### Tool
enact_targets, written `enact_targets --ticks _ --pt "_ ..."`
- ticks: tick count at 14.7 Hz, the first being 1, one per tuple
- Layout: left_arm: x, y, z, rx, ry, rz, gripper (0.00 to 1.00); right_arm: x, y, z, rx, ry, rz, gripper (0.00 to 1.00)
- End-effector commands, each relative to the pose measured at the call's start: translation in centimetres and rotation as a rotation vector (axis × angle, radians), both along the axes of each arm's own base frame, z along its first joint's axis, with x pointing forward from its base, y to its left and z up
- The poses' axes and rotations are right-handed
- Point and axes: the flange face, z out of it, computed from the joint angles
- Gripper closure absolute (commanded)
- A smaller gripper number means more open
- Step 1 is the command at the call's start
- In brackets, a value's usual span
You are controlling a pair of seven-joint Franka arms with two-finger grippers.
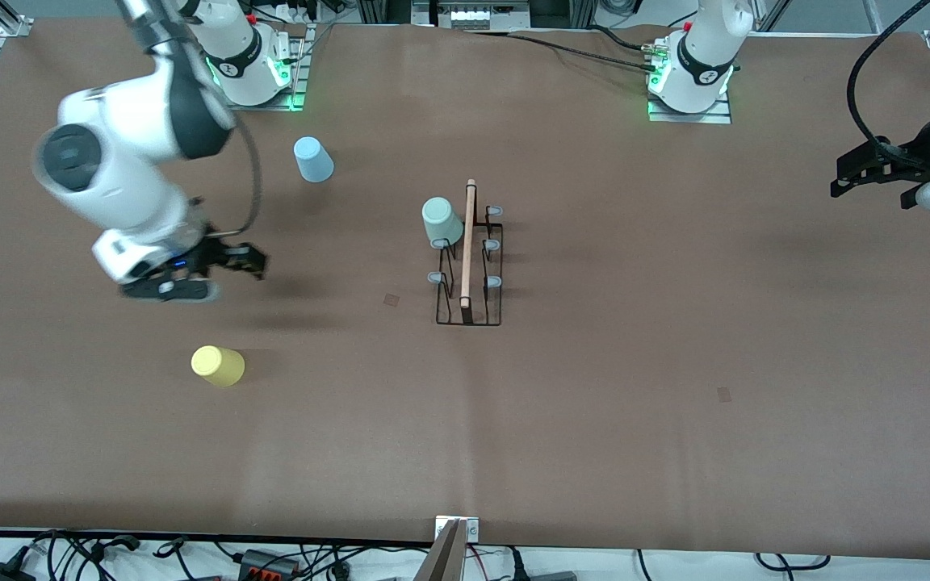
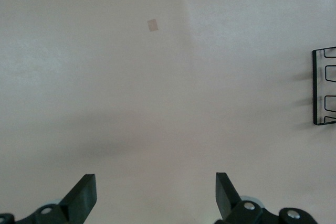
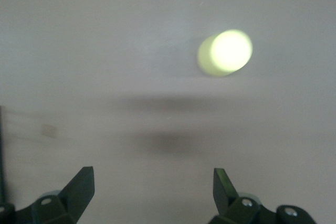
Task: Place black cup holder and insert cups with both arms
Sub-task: 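Open the right gripper and draw it back from the teal cup, then move the right gripper to the yellow cup and grasp it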
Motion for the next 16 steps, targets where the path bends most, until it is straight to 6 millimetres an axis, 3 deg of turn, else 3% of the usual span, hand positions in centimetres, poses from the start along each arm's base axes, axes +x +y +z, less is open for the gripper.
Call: enact_targets --ticks 1,3,7,10,16 --pt "0.1 -0.3 0.3 -0.014 -0.009 0.002 0.00 4.3 -4.1 -1.6 0.000 0.005 0.146 0.00" --pt "0.1 -0.4 0.4 -0.013 -0.012 0.002 0.00 7.5 -5.4 -2.7 -0.011 -0.014 0.215 0.00" --pt "0.1 -0.4 0.3 -0.014 -0.009 0.002 0.00 10.5 -6.5 -7.7 -0.026 -0.011 0.211 0.00" --pt "0.1 -0.4 0.4 -0.013 -0.010 0.002 0.00 11.3 -6.5 -11.7 -0.018 -0.039 0.196 0.00" --pt "0.1 -0.4 0.4 -0.013 -0.010 0.004 0.00 11.5 -5.7 -14.2 -0.016 -0.046 0.199 0.00"
